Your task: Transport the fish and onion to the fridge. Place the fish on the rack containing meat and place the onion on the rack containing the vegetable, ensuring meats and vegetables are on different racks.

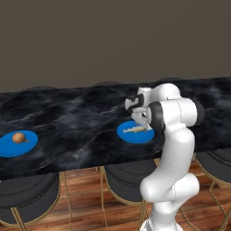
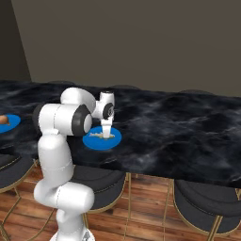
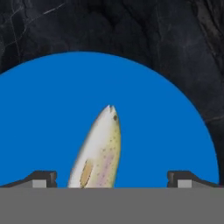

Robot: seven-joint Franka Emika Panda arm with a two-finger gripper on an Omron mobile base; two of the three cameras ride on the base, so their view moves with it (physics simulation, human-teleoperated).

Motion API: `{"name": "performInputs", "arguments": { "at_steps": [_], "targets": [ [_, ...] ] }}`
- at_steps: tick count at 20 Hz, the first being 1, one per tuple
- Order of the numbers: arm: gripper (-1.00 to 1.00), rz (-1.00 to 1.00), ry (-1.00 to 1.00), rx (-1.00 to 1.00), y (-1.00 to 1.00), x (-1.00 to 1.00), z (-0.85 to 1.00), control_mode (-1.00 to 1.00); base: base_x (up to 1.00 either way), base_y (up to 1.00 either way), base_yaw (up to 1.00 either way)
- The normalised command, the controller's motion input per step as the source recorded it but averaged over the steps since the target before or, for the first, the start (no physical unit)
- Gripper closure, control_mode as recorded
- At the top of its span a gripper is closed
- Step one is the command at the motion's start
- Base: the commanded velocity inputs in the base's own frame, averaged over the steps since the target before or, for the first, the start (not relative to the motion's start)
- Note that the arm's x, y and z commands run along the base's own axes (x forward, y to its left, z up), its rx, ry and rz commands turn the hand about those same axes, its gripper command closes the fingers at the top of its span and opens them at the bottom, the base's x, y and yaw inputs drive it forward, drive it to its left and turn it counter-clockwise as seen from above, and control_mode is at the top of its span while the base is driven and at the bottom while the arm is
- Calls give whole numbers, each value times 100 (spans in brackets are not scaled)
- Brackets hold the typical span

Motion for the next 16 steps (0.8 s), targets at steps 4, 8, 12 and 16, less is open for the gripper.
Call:
{"name": "performInputs", "arguments": {
  "at_steps": [4,8,12,16],
  "targets": [
    [-100,0,0,0,0,28,-32,-100,0,0,0],
    [-100,0,0,0,0,15,-27,-100,0,0,0],
    [-100,0,0,0,3,5,-26,-100,0,0,0],
    [100,0,0,0,24,0,-41,-100,0,0,0]
  ]
}}
